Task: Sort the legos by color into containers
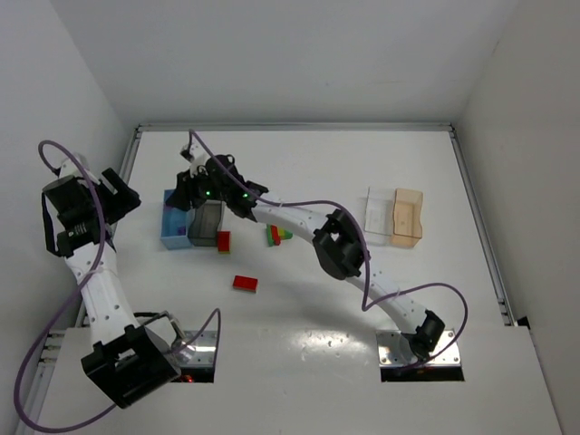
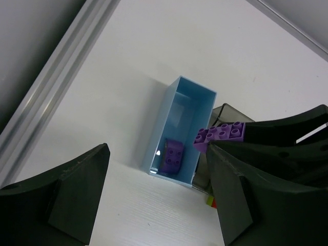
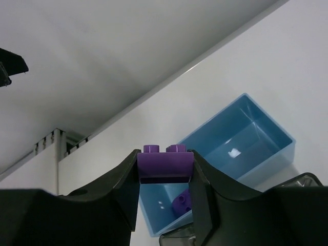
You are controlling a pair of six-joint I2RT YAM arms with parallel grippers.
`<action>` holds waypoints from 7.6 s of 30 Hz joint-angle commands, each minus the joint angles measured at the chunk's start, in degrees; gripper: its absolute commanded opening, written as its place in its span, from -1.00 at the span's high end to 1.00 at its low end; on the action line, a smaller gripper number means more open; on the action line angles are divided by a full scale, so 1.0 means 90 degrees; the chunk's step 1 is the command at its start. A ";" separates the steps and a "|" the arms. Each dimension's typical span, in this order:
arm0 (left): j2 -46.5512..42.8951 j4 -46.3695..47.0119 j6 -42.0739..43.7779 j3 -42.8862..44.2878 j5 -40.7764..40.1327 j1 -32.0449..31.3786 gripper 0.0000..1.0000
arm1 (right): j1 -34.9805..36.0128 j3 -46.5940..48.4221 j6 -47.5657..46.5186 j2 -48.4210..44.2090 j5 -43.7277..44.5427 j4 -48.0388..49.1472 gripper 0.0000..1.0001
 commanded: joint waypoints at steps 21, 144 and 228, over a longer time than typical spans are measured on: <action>0.0207 0.0304 0.0891 0.0058 0.3255 0.0268 -0.65 | -0.0531 -0.1107 -0.2307 -0.2218 0.0527 -0.1075 -0.67; 0.2503 0.2570 -0.0455 0.0000 0.5904 -0.3903 0.65 | -0.1049 -0.4284 -0.5727 -0.4955 -0.1387 -0.3908 0.71; 0.1379 -0.0028 0.1049 0.0654 0.6383 0.1361 0.90 | 0.0396 0.0216 -0.2407 0.0191 0.0127 0.0252 -0.55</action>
